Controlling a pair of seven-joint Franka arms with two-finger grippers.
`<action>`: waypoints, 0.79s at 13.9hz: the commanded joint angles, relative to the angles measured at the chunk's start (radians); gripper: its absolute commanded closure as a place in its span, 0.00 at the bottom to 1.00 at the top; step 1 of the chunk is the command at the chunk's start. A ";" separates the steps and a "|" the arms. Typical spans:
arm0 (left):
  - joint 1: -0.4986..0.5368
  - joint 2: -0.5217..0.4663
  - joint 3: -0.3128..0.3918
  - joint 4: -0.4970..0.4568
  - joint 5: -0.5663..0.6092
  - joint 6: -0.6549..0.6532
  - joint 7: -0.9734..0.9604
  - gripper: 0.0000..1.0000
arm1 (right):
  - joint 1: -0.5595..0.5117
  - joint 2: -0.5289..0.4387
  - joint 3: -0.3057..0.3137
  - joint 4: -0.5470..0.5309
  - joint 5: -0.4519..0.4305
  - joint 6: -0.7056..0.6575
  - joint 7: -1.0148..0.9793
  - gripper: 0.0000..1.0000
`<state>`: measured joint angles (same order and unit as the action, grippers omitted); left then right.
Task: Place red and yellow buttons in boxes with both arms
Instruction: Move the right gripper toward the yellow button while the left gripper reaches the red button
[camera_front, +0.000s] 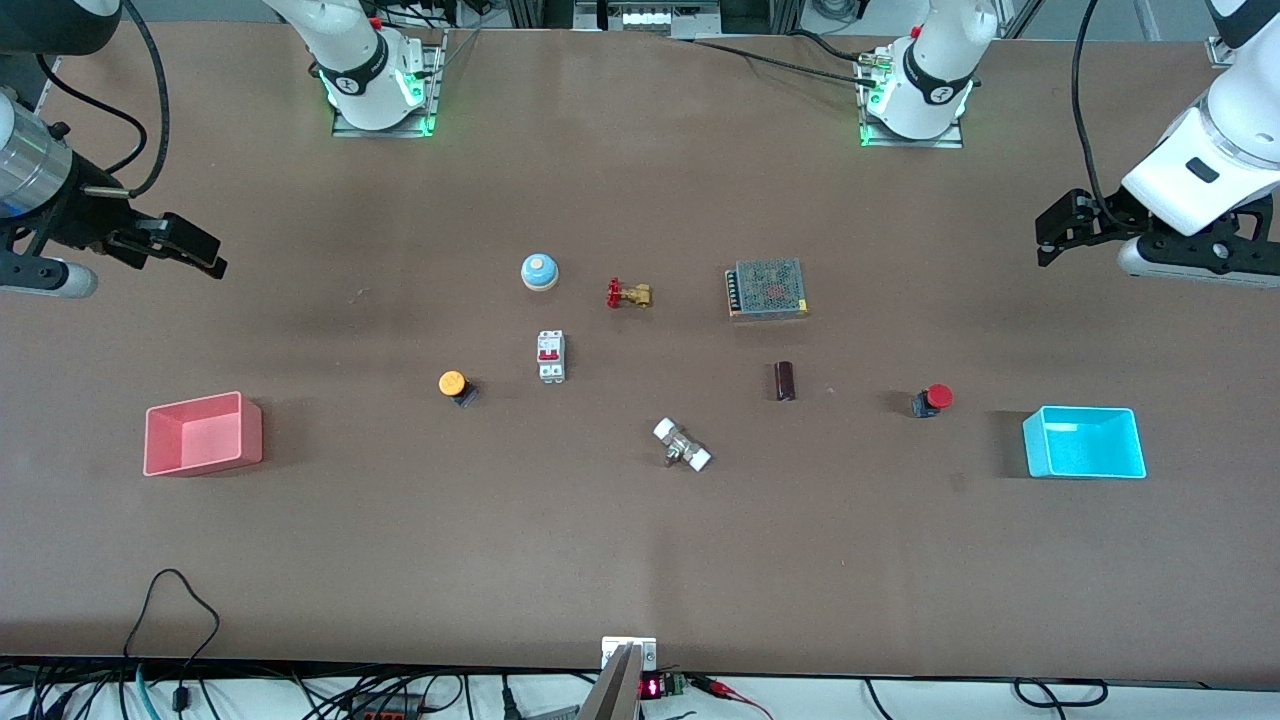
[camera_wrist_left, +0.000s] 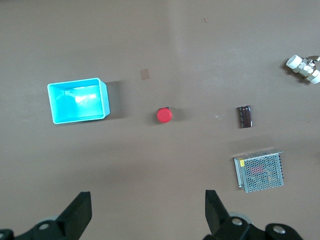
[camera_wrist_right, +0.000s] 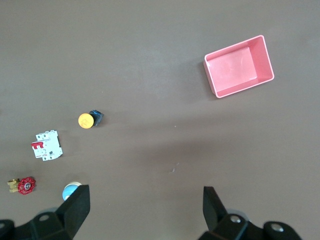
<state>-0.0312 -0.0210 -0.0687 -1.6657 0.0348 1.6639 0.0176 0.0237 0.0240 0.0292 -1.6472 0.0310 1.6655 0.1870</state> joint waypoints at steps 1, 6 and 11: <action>-0.009 -0.010 0.004 0.000 0.005 -0.029 0.005 0.00 | 0.002 0.011 0.000 0.026 0.009 -0.023 0.002 0.00; -0.010 -0.004 0.004 0.018 0.005 -0.033 0.004 0.00 | 0.002 0.017 0.000 0.020 0.015 -0.024 0.000 0.00; 0.004 0.029 0.009 0.034 0.000 -0.096 0.004 0.00 | 0.031 0.042 0.015 0.015 0.020 -0.035 -0.004 0.00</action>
<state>-0.0296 -0.0178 -0.0659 -1.6627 0.0348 1.6037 0.0163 0.0373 0.0525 0.0380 -1.6473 0.0345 1.6571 0.1866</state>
